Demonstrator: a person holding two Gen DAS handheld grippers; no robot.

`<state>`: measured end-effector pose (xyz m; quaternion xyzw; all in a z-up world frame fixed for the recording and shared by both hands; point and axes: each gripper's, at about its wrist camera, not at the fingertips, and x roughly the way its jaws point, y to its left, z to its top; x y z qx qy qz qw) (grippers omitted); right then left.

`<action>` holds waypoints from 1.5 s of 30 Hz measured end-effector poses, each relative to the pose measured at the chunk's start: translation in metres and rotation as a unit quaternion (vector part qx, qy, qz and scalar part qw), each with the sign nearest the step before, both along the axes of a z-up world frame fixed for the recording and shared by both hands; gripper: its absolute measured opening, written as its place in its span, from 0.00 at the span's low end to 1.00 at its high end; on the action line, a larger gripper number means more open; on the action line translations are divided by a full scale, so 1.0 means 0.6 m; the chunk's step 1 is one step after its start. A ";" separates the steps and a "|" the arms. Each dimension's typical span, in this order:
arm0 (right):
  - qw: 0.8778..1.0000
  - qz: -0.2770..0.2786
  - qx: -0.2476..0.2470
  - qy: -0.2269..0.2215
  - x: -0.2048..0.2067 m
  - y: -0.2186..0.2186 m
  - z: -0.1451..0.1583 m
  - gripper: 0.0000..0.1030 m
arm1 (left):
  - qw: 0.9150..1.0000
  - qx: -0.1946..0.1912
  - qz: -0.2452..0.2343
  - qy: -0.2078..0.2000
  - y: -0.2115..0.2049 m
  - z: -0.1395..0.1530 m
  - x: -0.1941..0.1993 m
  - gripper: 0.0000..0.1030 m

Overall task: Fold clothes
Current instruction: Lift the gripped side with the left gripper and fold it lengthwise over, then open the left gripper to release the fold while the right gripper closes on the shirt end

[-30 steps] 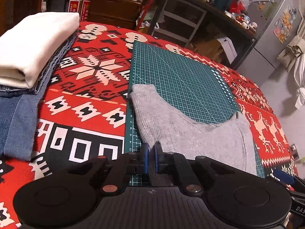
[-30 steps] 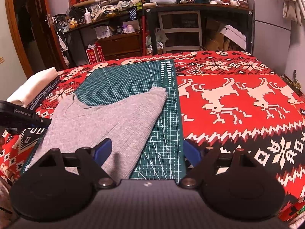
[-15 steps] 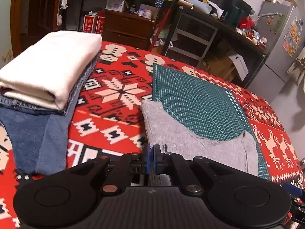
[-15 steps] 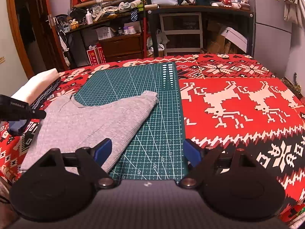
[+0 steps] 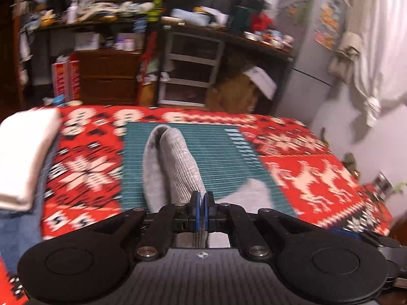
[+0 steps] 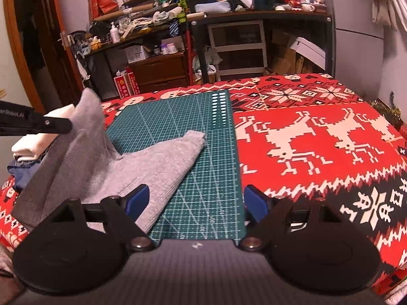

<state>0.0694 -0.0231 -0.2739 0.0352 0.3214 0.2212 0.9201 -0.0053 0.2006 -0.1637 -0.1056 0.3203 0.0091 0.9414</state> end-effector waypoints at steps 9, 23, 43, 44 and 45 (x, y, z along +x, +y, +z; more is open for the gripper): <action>0.999 -0.026 0.021 0.005 0.010 -0.039 -0.008 0.82 | 0.997 -0.012 -0.059 0.052 -0.126 -0.076 0.075 0.03; 0.983 0.003 0.164 0.086 0.053 -0.056 -0.020 0.57 | 0.986 -0.150 -0.068 0.039 -0.077 -0.077 0.027 0.14; 0.956 0.005 0.240 0.167 0.178 0.002 -0.056 0.05 | 0.983 -0.135 -0.105 0.066 -0.026 -0.111 -0.041 0.10; 0.956 0.003 0.238 0.173 0.182 0.002 -0.061 0.05 | 0.983 -0.135 -0.108 0.067 -0.028 -0.112 -0.039 0.10; 0.955 -0.001 0.235 0.182 0.187 0.003 -0.070 0.05 | 0.983 -0.133 -0.109 0.070 -0.029 -0.115 -0.036 0.10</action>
